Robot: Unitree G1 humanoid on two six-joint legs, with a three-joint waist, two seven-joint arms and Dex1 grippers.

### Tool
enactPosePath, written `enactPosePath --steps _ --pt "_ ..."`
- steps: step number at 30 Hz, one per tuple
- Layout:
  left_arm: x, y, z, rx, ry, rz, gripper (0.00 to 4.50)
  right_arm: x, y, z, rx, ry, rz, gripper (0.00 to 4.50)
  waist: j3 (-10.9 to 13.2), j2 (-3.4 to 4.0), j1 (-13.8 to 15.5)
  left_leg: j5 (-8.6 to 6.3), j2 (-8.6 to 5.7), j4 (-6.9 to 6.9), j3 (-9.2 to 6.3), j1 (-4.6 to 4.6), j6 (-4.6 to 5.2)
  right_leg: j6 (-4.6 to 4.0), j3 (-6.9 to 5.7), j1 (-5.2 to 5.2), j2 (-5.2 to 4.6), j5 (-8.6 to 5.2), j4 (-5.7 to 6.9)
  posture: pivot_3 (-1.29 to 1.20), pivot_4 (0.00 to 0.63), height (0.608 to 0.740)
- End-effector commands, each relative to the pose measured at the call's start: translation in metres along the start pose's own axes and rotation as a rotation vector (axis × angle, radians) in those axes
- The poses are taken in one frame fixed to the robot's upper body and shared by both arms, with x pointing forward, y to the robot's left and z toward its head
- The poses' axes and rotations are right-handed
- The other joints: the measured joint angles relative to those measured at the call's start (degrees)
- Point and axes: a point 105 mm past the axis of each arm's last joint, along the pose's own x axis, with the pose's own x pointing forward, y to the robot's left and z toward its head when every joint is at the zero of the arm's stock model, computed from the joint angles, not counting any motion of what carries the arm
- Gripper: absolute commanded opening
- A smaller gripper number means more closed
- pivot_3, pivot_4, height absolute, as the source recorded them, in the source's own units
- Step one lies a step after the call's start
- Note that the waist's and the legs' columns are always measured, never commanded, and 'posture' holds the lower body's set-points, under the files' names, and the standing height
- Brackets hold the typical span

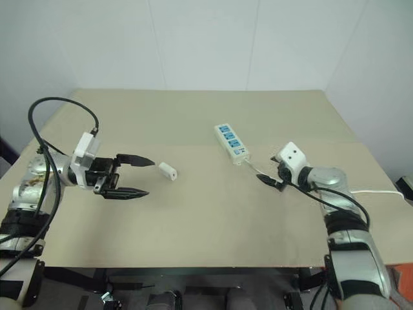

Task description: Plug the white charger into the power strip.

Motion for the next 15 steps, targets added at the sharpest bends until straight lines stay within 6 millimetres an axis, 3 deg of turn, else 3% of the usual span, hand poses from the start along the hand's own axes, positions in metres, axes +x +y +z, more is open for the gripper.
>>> enactPosePath --steps 1,2,5,15 --pt "-0.008 -0.003 0.012 0.044 0.000 0.031 4.44 0.010 -0.006 0.004 0.020 0.042 -0.012 4.50 0.00 0.00 -0.03 0.00 0.00 0.00 0.00 -0.01 0.00 -0.02 0.00 0.00 0.00 0.01 0.00 0.00 0.150 0.740" --pt "-0.009 -0.003 0.012 0.045 0.000 0.040 4.44 0.013 -0.007 0.002 0.047 0.065 -0.017 4.50 0.00 0.00 0.01 0.00 0.00 0.00 -0.01 -0.02 0.00 -0.02 -0.01 -0.01 0.00 0.02 0.01 0.00 0.150 0.740" --pt "-0.009 -0.007 0.011 0.043 0.004 0.050 4.50 0.018 -0.007 0.000 0.095 0.102 -0.011 3.89 0.00 0.01 0.10 0.00 0.00 -0.01 -0.03 -0.01 0.00 -0.04 -0.02 0.00 -0.01 0.02 0.01 0.00 0.150 0.740" --pt "-0.012 -0.001 0.015 0.057 0.010 0.077 4.50 0.019 0.003 -0.003 0.090 0.123 0.062 0.50 0.00 0.01 -0.06 0.00 0.01 -0.01 -0.03 0.05 0.00 -0.04 -0.04 0.06 0.00 0.03 0.01 0.00 0.150 0.740"
